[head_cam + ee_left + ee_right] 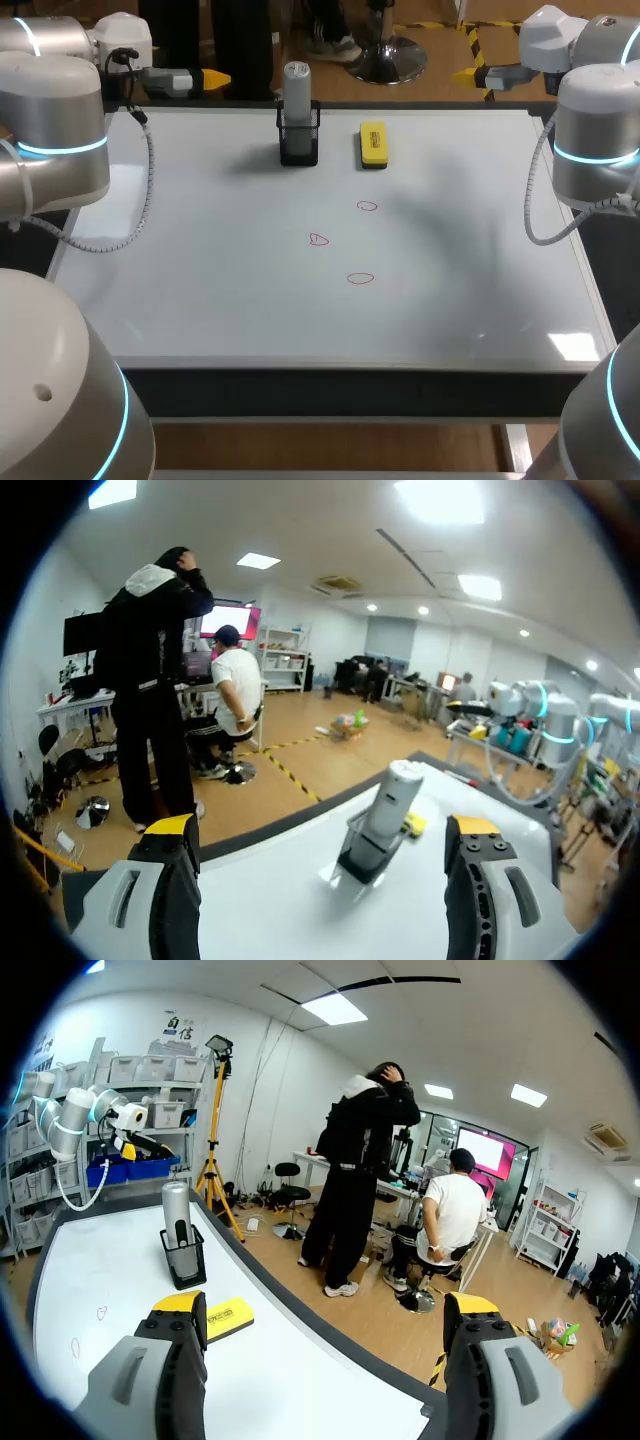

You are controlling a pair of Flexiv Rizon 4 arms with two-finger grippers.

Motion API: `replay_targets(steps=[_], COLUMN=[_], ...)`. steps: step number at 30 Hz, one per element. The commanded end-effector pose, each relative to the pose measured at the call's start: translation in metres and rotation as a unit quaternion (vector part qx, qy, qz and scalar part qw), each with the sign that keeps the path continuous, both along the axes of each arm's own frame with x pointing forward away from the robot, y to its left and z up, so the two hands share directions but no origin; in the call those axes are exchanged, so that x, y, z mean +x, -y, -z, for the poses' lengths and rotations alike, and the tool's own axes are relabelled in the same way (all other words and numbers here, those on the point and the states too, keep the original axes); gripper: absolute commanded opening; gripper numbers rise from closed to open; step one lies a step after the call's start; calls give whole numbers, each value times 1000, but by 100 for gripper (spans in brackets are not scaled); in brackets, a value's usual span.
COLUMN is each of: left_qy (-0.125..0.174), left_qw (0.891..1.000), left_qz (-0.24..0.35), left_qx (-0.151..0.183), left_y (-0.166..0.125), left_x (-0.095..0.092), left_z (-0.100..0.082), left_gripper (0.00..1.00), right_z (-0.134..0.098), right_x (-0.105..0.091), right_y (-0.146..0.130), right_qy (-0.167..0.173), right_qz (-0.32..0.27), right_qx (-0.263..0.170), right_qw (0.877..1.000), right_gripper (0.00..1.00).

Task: Pick up the inspection probe, press it on each red-marked spot on the whiteboard one by one, put down the probe, pick up the eraser, and wipe off all the red marks.

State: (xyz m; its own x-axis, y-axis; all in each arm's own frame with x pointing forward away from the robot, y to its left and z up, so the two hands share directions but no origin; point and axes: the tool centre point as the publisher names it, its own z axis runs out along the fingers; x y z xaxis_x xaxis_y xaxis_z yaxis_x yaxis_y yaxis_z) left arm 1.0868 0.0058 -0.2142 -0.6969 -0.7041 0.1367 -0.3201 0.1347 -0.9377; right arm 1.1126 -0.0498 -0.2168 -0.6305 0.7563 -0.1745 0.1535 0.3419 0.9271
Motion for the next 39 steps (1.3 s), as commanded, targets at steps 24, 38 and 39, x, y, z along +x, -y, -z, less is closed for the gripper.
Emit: replay_targets(steps=[24, 38, 39], left_qy=[123, 114, 114], left_qw=[933, 930, 930], left_qz=[315, 324, 324], left_qx=[-125, -128, -128], left_y=[66, 113, 115], left_x=[10, 16, 17], left_z=[12, 32, 32], left_gripper=[100, 100, 100], right_z=[0, 0, 0], right_x=[0, 0, 0], right_y=[0, 0, 0], right_qy=[0, 0, 0], right_qz=[0, 0, 0], right_qx=[0, 0, 0], right_qw=[1000, 1000, 1000], right_gripper=[100, 100, 100])
